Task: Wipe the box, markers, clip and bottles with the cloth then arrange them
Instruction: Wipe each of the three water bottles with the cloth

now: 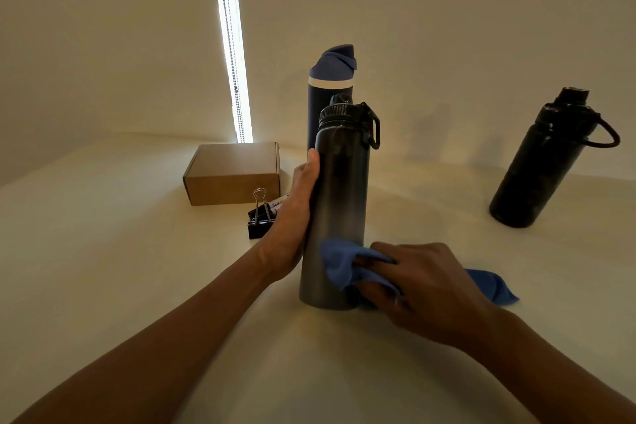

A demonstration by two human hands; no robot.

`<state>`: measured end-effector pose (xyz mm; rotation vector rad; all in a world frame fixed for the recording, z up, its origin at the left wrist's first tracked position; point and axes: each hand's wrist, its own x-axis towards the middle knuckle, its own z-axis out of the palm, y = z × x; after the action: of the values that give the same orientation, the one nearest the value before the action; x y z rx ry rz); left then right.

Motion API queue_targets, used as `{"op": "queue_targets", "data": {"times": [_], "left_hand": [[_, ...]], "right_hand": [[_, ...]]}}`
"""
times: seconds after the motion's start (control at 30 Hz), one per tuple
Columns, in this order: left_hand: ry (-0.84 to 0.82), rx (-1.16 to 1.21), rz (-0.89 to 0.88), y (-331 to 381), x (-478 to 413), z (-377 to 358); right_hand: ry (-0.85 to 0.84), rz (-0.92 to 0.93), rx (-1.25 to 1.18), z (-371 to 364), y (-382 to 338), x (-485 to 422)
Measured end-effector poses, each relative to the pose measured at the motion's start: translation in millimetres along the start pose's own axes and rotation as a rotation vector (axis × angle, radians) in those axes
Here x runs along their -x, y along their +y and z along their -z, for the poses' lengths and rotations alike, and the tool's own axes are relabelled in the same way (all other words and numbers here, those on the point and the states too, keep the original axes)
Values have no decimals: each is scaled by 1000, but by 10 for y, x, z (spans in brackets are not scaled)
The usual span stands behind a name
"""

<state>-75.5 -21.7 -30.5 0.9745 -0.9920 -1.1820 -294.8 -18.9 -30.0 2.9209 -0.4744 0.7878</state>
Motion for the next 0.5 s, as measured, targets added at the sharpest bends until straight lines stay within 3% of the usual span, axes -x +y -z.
{"op": "queue_targets", "data": {"times": [0.13, 0.23, 0.3, 0.37, 0.5], "left_hand": [[-21, 2, 23, 25, 0, 10], [-43, 15, 26, 19, -4, 19], [-24, 14, 22, 9, -2, 27], [-17, 35, 25, -16, -4, 48], [-1, 55, -9, -3, 3, 23]], "right_hand": [[-235, 104, -22, -53, -95, 51], [-47, 48, 6, 0, -27, -2], [106, -85, -7, 45, 47, -67], [170, -151, 4, 38, 68, -80], [-182, 77, 0, -64, -7, 66]]}}
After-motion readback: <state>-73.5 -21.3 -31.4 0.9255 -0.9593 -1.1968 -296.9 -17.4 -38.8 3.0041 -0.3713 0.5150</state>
